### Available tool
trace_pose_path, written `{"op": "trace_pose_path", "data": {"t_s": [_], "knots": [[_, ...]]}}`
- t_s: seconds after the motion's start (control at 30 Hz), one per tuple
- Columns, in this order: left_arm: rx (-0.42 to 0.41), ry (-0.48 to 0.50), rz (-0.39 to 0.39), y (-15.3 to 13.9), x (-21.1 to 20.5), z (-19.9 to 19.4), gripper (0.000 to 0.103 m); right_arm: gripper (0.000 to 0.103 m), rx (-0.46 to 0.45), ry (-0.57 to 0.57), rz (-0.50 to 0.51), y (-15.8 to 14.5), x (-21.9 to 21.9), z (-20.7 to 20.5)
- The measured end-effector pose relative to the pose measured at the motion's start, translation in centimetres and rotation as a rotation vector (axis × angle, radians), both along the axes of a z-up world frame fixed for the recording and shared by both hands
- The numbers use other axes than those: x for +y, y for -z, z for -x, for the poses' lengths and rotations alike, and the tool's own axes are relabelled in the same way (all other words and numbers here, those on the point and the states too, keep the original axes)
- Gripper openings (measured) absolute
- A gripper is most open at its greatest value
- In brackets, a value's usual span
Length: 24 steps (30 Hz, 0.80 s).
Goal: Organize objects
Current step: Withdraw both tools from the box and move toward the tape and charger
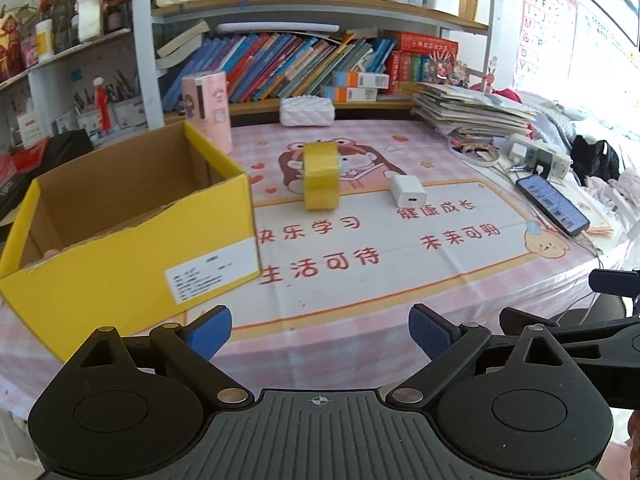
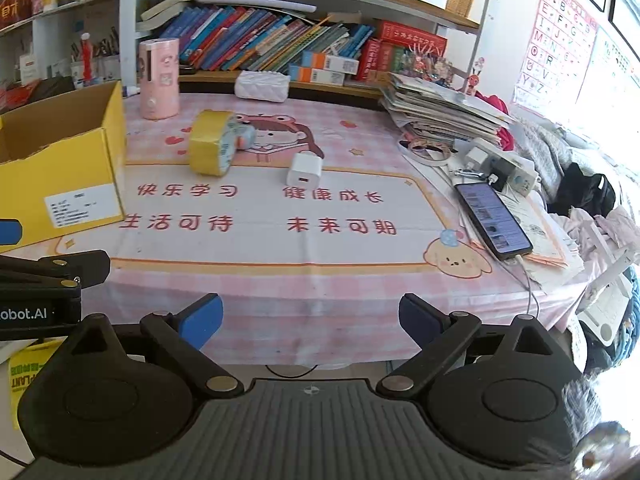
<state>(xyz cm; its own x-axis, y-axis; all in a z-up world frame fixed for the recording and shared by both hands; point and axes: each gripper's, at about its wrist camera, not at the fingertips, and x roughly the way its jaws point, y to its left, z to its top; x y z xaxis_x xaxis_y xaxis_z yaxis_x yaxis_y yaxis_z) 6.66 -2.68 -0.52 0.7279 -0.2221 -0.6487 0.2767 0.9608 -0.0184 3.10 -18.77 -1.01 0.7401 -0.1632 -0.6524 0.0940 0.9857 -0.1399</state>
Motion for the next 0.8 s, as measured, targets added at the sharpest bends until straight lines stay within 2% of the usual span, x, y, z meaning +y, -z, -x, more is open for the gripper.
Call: {"op": "trace_pose_path", "data": {"t_s": [0.3, 0.8], "knots": [[0.020, 0.009, -0.003, 0.6, -1.3, -2.0, 0.097, 0.095, 0.019, 0.010, -0.001, 0.7, -1.2, -1.8], [0.048, -0.048, 0.013, 1.4, -3.9, -7.9, 0.097, 0.095, 0.056, -0.049, 0.004, 1.6, -3.8, -9.2]]}}
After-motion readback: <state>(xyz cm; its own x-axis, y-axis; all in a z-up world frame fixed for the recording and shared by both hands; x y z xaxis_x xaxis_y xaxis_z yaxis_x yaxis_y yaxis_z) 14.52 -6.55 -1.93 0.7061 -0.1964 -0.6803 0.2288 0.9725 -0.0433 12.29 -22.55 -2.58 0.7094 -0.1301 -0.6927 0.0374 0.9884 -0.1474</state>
